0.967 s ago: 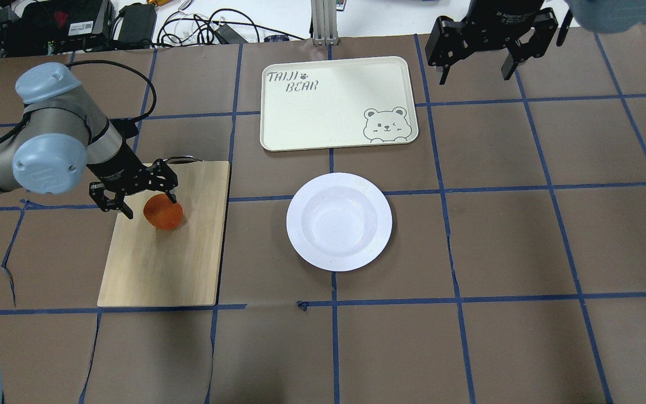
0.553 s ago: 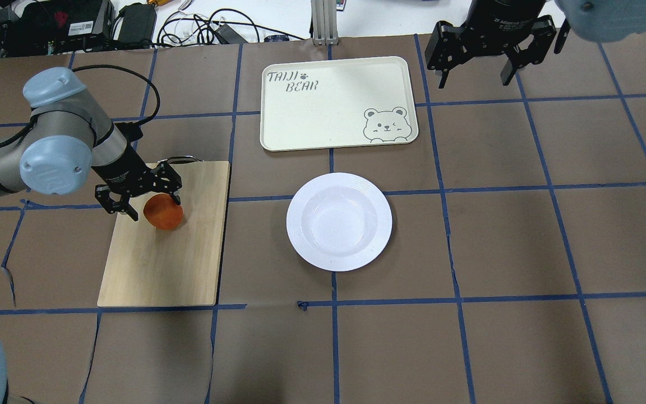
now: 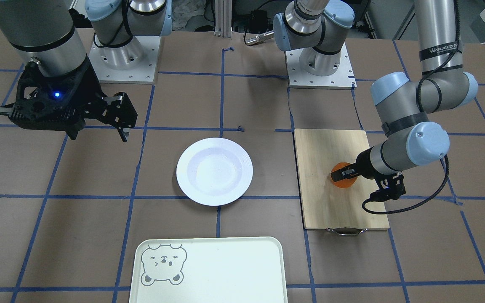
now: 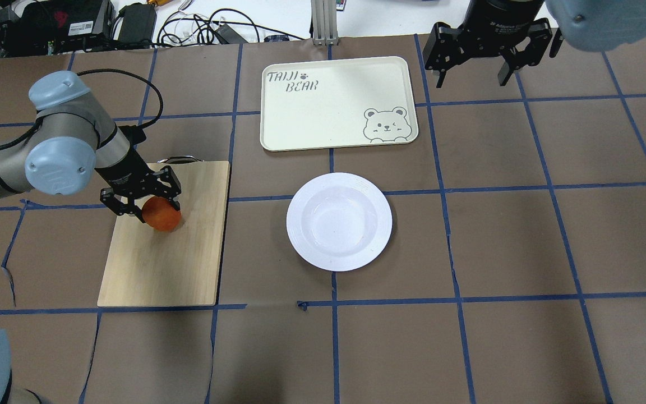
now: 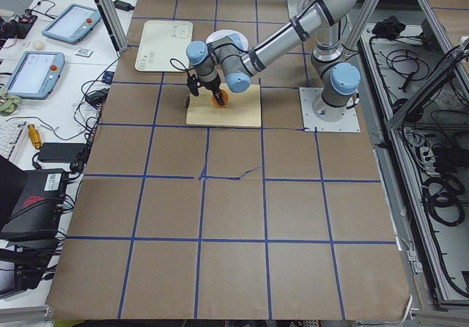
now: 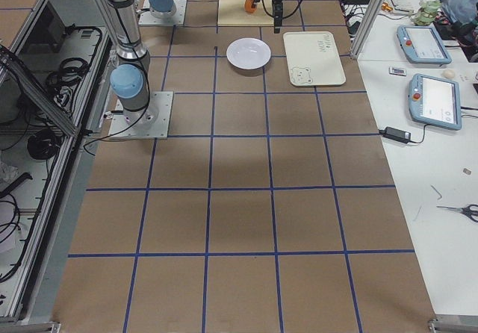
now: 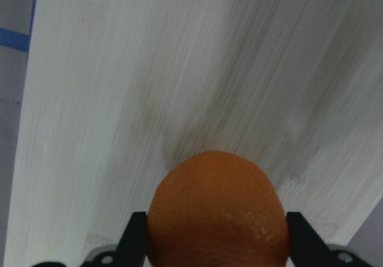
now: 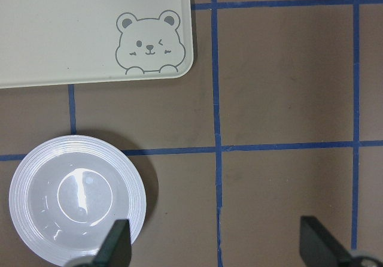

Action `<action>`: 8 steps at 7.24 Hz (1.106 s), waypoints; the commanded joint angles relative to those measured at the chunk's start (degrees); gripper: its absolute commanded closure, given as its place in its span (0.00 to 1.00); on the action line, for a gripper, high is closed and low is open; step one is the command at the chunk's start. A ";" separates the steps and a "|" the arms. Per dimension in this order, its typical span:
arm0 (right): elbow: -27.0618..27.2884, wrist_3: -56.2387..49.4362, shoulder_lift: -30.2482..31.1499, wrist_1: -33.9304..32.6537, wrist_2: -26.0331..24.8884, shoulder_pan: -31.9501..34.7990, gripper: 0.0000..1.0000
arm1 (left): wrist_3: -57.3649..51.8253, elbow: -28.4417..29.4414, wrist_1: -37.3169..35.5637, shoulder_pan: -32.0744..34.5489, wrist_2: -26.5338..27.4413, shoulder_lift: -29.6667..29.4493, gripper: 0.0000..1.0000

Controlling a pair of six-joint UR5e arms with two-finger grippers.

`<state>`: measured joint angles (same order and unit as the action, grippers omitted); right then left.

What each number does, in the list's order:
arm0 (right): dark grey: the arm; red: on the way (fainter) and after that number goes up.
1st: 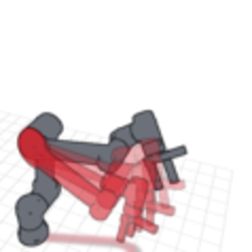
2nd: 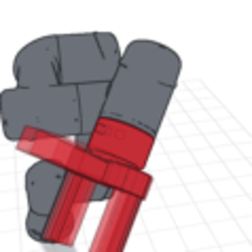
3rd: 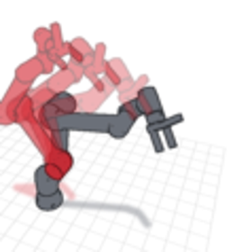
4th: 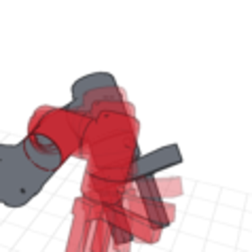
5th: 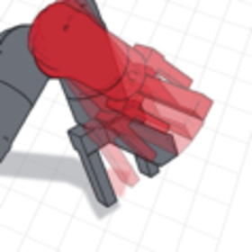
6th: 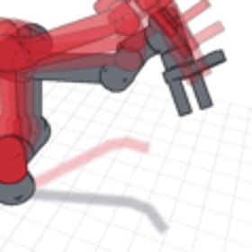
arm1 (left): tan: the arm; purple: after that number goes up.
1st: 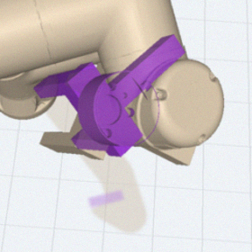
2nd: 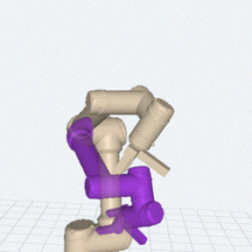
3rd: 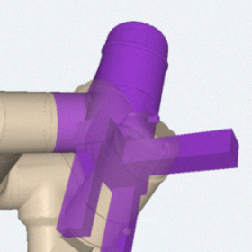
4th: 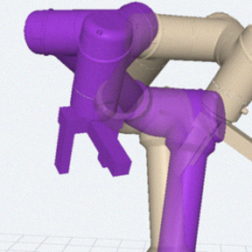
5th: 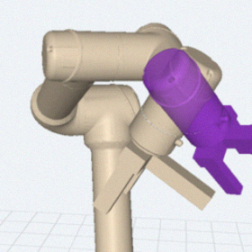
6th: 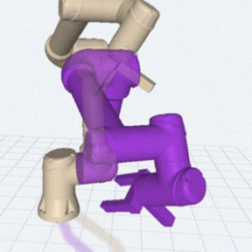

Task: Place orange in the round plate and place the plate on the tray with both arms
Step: 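Carry the orange with the left gripper and release it onto the white plate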

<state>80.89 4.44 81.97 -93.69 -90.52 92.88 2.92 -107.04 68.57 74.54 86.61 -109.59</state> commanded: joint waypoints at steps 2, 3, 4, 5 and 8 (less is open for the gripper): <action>0.05 -0.04 -0.05 -0.09 0.00 -0.15 0.00 | 5.47 7.59 2.07 4.44 -2.74 1.04 1.00; 0.14 -0.04 0.03 -0.09 0.00 -0.16 0.00 | 11.08 11.55 2.96 8.91 -3.28 0.78 1.00; 0.06 -0.04 -0.05 -0.09 0.00 -0.16 0.00 | 18.80 13.15 2.97 13.39 -7.03 0.52 1.00; 0.14 -0.04 -0.06 0.00 -0.09 -0.16 0.00 | 27.14 13.08 1.23 17.61 -7.94 -1.05 1.00; 0.14 -0.13 -0.06 0.00 -0.09 -0.16 0.00 | 44.75 12.12 -4.40 29.40 -12.95 -4.57 1.00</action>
<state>81.03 4.32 81.92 -93.69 -90.61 92.72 39.84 -94.69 66.06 99.37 75.44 -112.46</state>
